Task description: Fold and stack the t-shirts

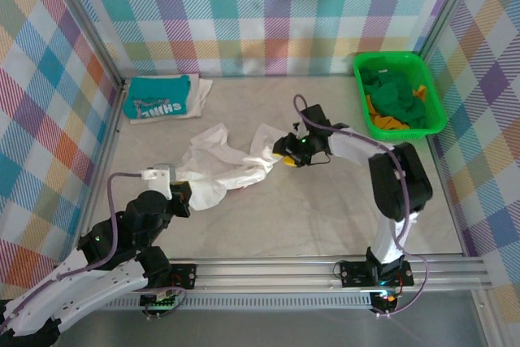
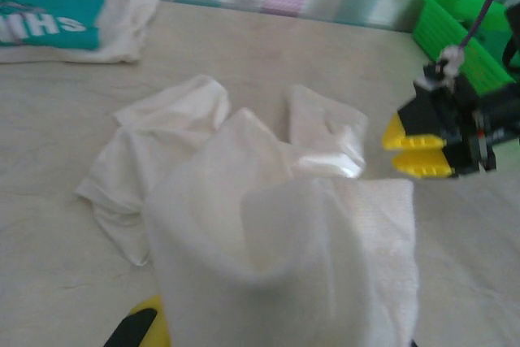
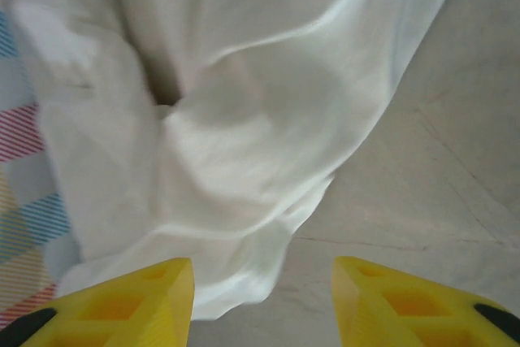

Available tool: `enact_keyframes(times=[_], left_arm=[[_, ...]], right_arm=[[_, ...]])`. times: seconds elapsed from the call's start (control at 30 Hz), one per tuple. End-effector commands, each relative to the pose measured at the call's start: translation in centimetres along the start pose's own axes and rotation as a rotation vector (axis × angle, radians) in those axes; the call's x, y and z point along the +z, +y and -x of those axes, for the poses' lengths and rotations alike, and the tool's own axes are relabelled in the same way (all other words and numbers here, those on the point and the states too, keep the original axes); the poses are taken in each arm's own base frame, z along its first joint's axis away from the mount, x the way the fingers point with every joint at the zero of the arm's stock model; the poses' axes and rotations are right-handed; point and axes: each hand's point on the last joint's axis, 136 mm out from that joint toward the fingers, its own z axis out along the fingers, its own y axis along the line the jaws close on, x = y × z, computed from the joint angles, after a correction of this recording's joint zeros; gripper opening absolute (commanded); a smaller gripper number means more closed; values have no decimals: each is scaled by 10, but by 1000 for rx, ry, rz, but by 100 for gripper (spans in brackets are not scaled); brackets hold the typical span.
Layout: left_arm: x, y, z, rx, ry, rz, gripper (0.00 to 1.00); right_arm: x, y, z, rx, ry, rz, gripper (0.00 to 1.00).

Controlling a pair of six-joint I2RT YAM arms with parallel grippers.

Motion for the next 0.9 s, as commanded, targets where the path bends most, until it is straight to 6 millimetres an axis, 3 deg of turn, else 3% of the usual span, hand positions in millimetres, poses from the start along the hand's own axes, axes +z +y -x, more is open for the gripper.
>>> enact_keyframes(times=[0.0, 0.07, 0.13, 0.27, 0.33, 0.47, 0.6, 0.7, 0.87], left_arm=[[0, 15, 10, 36, -49, 93, 0], [5, 11, 12, 63, -46, 96, 0], [11, 6, 12, 88, -36, 92, 0], [23, 1, 22, 123, -55, 114, 0], [25, -2, 36, 128, -102, 115, 0], [16, -6, 84, 149, -246, 112, 0], [-5, -18, 148, 234, -388, 89, 0], [-18, -29, 188, 314, -447, 70, 0], [-44, -60, 240, 428, -531, -16, 0]], right_arm=[[17, 23, -1, -47, 47, 77, 51], [30, 20, 2, -40, 53, 77, 51], [40, 18, 7, -42, 47, 78, 46], [43, 22, 18, -69, 8, 82, 8], [29, 32, 24, -103, -34, 83, 1], [-34, 48, 41, -162, -170, 62, 0], [-130, 65, 51, -232, -367, 42, 0], [-199, 86, 39, -345, -497, -2, 0], [-299, 116, 2, -479, -722, -18, 0]])
